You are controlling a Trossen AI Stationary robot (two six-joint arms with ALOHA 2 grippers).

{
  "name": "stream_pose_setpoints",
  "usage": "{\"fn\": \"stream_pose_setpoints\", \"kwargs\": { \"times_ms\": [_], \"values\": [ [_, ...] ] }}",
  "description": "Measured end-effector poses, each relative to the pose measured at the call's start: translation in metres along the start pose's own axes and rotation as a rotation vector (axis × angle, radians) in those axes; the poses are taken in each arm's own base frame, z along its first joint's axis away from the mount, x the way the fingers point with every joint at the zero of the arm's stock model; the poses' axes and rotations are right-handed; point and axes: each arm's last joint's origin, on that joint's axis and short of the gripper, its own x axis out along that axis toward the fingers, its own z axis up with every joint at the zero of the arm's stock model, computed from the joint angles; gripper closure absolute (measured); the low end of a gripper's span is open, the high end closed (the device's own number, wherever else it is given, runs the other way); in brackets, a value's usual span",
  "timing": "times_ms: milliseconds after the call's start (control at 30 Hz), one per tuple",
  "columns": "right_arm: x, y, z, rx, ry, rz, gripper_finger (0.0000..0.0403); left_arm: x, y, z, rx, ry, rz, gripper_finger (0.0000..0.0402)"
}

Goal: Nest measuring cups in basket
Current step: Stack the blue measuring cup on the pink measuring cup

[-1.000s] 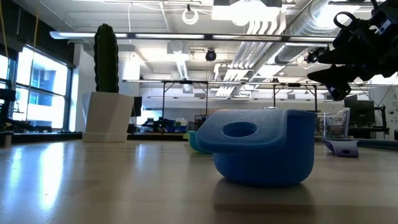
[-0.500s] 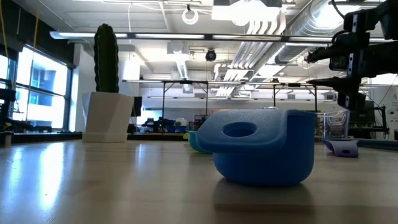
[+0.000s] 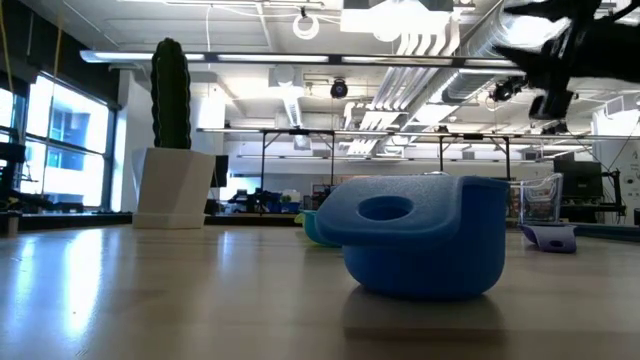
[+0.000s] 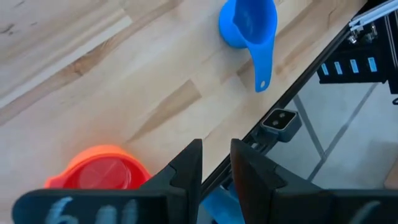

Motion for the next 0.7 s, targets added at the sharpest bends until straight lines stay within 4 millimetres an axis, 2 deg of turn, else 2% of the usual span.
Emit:
{"fn": "stream_pose_setpoints", "kwargs": {
  "times_ms": [167,367,533,700],
  "values": [
    [0.004,0.019,0.000,-0.056,0.008,0.046,0.0208,0.001,0.000,0.004,-0.009,-0.004,0.005,0.0328],
    [0.026,0.060,0.001,-0.201,0.087,0.009,0.0208,0.002,0.000,0.008,0.003,-0.007,0.008,0.0328],
    [0.053,0.081,-0.004,-0.258,0.198,-0.135,0.0208,0.003,0.000,0.010,0.010,-0.009,0.010,0.0328],
    [0.078,0.082,-0.020,-0.227,0.321,-0.333,0.0208,0.003,0.001,0.010,0.036,-0.009,0.019,0.0328]
  ]
}}
